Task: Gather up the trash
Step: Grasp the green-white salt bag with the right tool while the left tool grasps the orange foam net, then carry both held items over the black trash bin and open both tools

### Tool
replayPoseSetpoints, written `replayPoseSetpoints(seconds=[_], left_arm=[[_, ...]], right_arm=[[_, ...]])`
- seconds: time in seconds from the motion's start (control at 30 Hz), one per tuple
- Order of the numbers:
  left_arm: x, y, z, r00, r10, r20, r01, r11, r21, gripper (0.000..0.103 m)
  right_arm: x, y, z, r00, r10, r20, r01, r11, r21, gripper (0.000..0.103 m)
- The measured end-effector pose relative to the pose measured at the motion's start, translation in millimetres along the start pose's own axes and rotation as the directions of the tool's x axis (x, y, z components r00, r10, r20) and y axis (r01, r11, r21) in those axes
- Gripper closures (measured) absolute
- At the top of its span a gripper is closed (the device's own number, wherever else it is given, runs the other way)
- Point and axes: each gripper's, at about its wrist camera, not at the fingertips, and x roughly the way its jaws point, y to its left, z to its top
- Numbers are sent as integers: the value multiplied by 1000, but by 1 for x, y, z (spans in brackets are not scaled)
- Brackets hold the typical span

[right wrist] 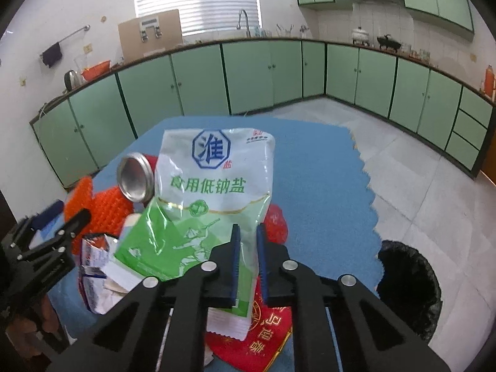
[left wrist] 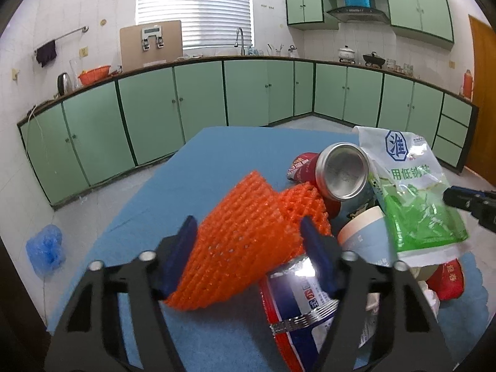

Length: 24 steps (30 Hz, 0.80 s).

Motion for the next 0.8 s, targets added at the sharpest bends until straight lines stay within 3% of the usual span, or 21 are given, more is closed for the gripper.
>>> replayPoseSetpoints(seconds=[0.03, 0.2, 0.3, 0.53, 0.63, 0.8], left_arm=[[0, 2, 0, 1000, -5, -1, 5, 1000, -9, 49], [0, 11, 0, 1000, -19, -8, 18, 999, -35, 89], [-4, 16, 1, 1000, -1, 4, 1, 999, -46, 93], [-38, 13, 20, 993, 42, 112, -38, 999, -36, 94], [-55, 2, 31, 987, 17, 159, -12, 999, -34, 94], [-76, -37, 49, 972, -99, 215, 102, 995, -2, 94]], right_arm=[[-4, 1, 3, 1000, 1, 12, -1, 1000, 2, 95], [-15, 0, 11, 999, -4, 46, 4, 1000, -6, 99], [-20, 2, 13, 998, 3, 62, -2, 1000, -8, 100], [-42, 0, 20, 993, 14, 120, -14, 1000, -4, 101], [-55, -5, 25, 989, 4, 150, -3, 1000, -1, 101], [-82, -24, 26, 979, -52, 197, 48, 999, 25, 101]])
